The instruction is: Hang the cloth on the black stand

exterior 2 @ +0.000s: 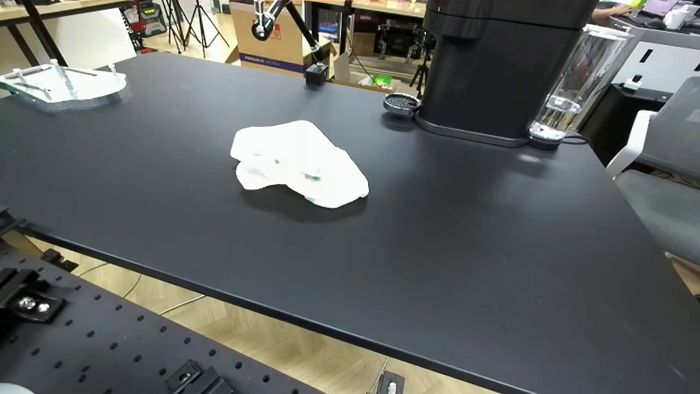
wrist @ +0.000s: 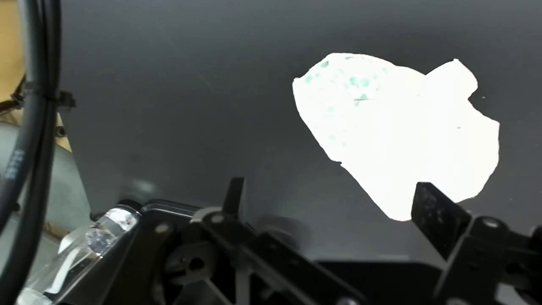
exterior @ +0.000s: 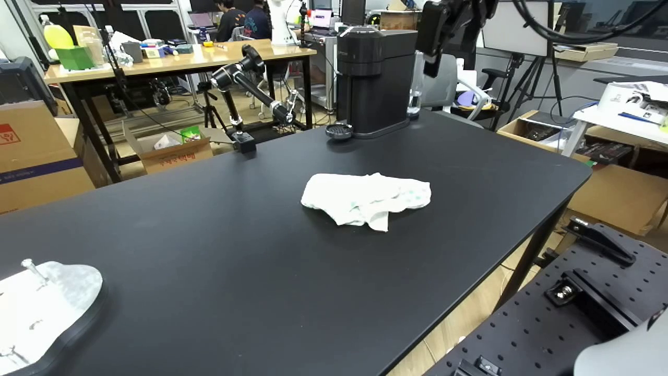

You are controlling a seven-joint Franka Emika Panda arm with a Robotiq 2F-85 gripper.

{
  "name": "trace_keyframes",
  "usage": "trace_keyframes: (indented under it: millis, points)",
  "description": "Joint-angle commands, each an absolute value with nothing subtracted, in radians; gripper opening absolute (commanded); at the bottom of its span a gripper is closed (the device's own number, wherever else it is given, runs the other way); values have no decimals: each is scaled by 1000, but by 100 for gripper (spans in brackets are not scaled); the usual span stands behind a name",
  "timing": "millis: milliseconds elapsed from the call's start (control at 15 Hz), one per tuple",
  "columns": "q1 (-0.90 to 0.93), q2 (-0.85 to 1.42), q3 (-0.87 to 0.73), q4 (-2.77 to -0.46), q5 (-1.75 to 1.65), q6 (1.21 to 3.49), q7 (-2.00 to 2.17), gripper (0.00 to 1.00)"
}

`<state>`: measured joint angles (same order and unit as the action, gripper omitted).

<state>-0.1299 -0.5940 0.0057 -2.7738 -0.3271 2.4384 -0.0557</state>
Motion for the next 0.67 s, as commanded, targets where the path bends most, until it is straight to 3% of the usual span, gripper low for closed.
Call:
trace_keyframes:
  millis: [0, 600]
  points:
    - [-59, -420, -12, -2707, -318, 2487, -180, 100]
    - [-46, -316, -15, -2684, -355, 2532, -294, 100]
